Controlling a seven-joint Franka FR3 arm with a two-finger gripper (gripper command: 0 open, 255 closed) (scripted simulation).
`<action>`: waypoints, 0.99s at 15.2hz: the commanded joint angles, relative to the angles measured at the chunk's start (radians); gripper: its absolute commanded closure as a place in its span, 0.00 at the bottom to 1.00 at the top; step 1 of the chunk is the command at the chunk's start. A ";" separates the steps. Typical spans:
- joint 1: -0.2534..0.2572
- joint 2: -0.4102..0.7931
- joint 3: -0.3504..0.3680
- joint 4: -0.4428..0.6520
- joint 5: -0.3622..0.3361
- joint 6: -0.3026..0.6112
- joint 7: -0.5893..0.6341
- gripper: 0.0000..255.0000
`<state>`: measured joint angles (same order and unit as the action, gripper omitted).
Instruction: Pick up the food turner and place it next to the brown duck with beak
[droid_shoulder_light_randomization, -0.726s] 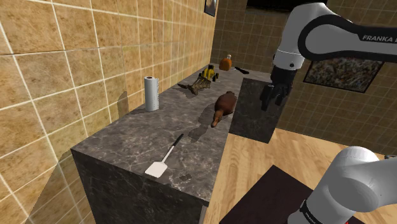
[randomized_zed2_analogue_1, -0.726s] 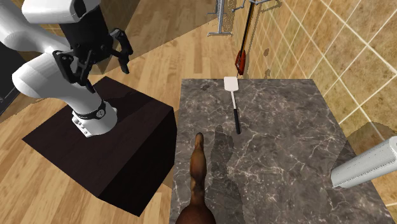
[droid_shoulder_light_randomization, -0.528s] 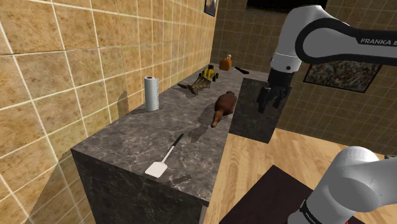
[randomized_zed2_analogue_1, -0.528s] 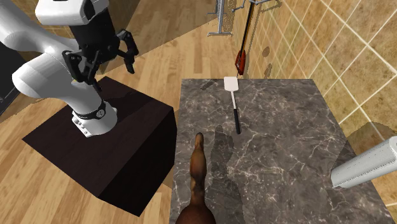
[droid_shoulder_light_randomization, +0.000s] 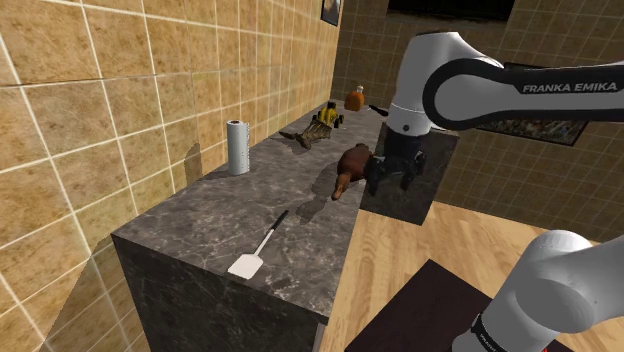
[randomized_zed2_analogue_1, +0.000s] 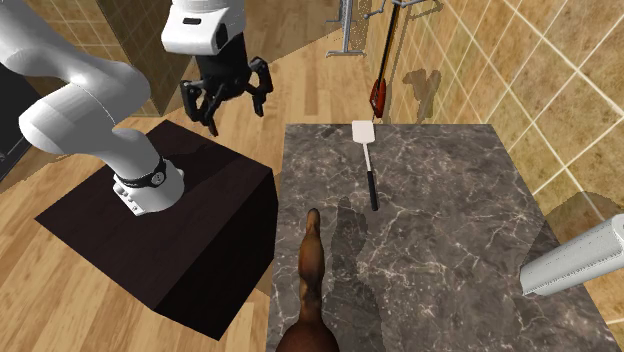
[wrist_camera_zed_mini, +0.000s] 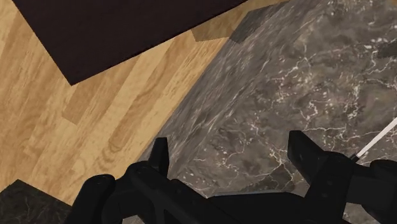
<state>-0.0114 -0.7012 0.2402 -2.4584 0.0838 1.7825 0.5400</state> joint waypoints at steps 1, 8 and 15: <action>-0.005 0.046 0.052 0.003 0.026 0.047 0.092 0.00; -0.053 0.271 0.226 0.091 0.046 0.195 0.403 0.00; -0.117 0.569 0.375 0.260 -0.074 0.305 0.757 0.00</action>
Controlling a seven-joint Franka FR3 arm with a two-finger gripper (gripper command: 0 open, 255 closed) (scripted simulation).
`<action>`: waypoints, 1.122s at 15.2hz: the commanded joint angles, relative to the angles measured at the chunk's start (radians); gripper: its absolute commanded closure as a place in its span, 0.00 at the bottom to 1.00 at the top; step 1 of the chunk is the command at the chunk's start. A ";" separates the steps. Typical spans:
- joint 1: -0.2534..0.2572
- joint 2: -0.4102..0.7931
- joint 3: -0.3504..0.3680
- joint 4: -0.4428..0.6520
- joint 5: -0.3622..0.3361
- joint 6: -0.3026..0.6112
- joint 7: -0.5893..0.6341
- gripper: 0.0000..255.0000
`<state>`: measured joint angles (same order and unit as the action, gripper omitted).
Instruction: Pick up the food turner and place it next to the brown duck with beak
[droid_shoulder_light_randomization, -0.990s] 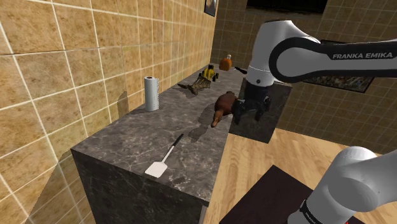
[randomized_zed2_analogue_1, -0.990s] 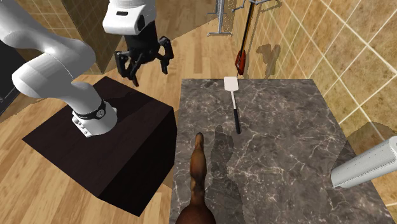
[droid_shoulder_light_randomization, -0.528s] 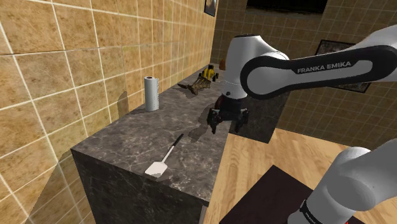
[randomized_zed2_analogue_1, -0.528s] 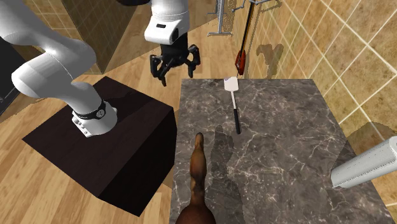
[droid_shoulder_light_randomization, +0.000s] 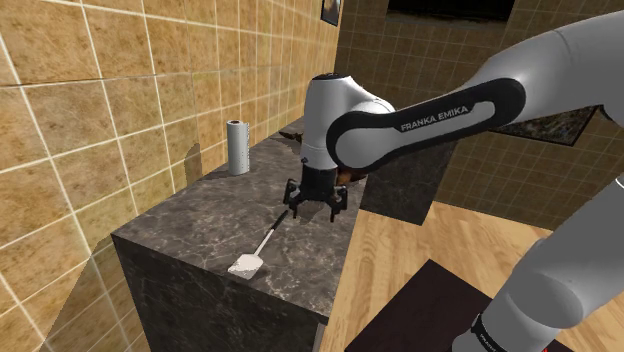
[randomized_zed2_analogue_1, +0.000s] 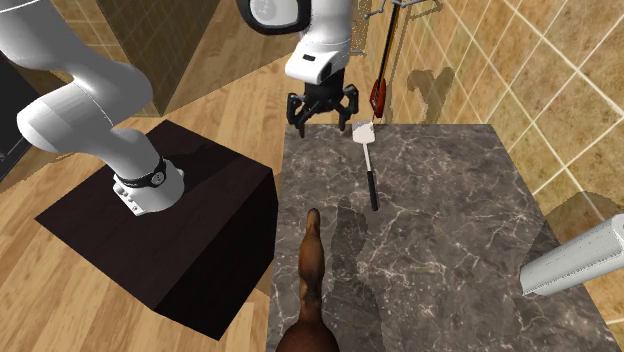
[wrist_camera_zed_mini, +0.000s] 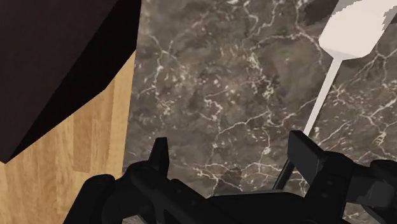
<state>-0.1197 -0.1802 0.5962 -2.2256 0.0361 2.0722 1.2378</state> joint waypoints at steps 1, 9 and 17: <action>-0.013 0.096 0.033 0.057 -0.057 0.025 0.114 0.00; 0.067 0.485 0.024 0.360 -0.317 0.024 0.514 0.00; 0.085 0.547 -0.003 0.332 -0.364 0.103 0.550 0.00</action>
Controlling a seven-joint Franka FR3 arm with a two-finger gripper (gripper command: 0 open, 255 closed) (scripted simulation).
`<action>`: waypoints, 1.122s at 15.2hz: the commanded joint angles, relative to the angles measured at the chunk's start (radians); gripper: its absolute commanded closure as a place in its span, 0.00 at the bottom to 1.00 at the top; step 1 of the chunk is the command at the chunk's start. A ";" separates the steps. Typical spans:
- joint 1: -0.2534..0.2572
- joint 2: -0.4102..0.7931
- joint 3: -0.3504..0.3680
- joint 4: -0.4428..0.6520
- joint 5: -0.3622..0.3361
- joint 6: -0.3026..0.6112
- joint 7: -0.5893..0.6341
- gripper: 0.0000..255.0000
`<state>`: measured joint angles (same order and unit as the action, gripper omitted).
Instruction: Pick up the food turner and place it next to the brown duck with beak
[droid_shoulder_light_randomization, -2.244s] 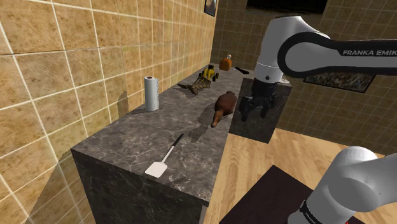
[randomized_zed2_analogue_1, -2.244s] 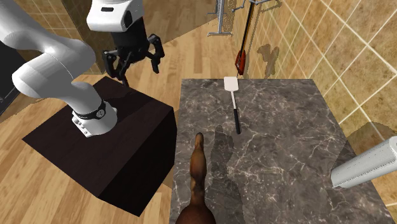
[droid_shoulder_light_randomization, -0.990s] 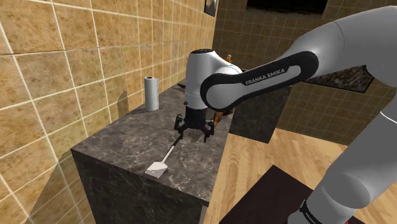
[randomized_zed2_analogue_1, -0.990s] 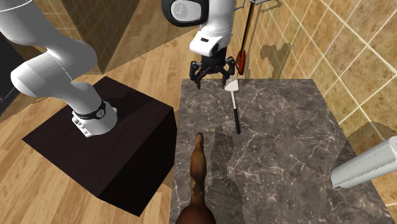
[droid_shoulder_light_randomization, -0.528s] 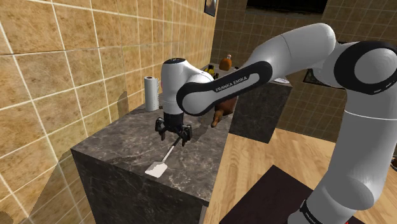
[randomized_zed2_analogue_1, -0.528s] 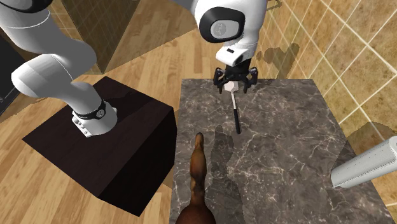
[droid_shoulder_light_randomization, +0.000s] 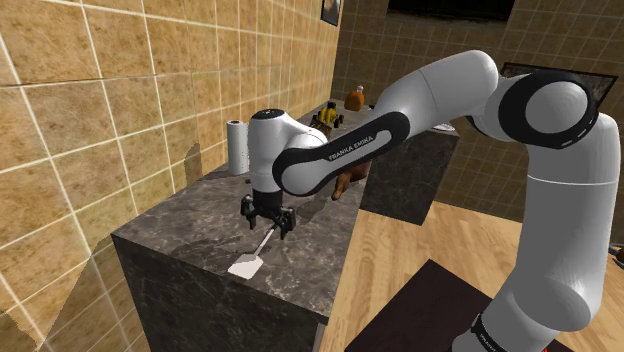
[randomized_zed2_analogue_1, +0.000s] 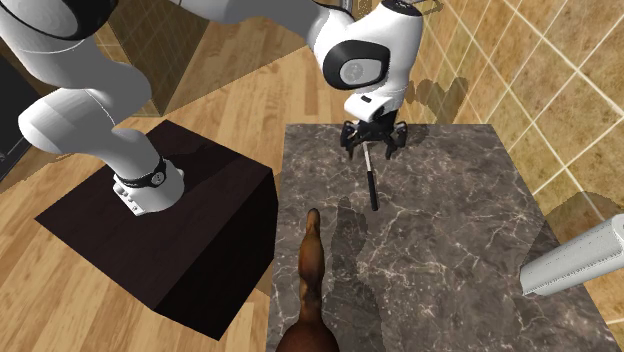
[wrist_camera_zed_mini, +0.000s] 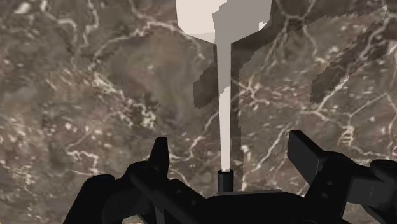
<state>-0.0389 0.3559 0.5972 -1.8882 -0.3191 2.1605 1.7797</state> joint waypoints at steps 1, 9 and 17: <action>0.004 0.011 -0.004 -0.006 -0.009 0.015 0.008 0.00; 0.004 0.011 -0.004 -0.006 -0.009 0.015 0.008 1.00; 0.004 0.011 -0.004 -0.006 -0.009 0.015 0.008 1.00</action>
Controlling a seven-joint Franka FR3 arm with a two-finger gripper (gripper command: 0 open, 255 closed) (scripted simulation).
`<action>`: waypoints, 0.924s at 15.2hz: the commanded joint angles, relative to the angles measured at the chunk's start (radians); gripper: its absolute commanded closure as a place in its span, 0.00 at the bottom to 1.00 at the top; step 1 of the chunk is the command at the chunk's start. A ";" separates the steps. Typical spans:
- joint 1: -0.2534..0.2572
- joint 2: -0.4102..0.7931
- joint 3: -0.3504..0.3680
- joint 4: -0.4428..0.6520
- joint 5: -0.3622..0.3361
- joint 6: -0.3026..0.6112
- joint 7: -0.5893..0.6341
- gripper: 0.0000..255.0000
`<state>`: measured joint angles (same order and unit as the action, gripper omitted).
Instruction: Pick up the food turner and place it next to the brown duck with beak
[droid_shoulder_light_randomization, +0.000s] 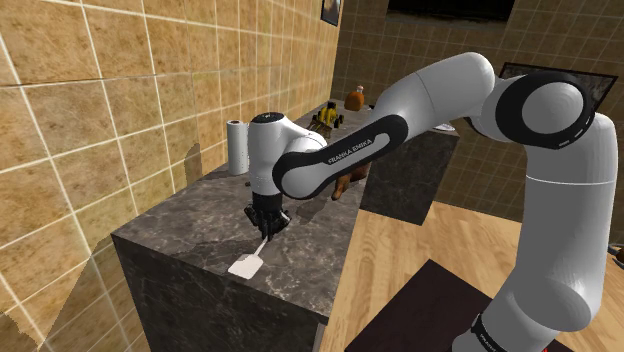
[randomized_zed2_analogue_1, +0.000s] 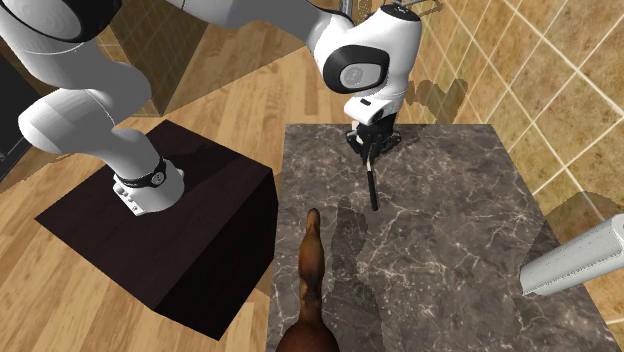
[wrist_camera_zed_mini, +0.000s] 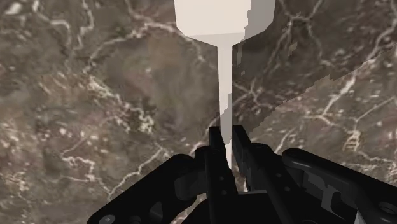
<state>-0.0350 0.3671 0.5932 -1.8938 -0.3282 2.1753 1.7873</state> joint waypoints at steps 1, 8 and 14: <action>0.000 0.000 0.000 0.000 0.000 0.000 0.000 1.00; -0.013 -0.048 0.018 0.036 0.040 -0.074 -0.030 1.00; -0.020 -0.083 0.029 0.076 0.070 -0.141 -0.052 1.00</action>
<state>-0.0534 0.2897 0.6211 -1.8266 -0.2636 2.0475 1.7406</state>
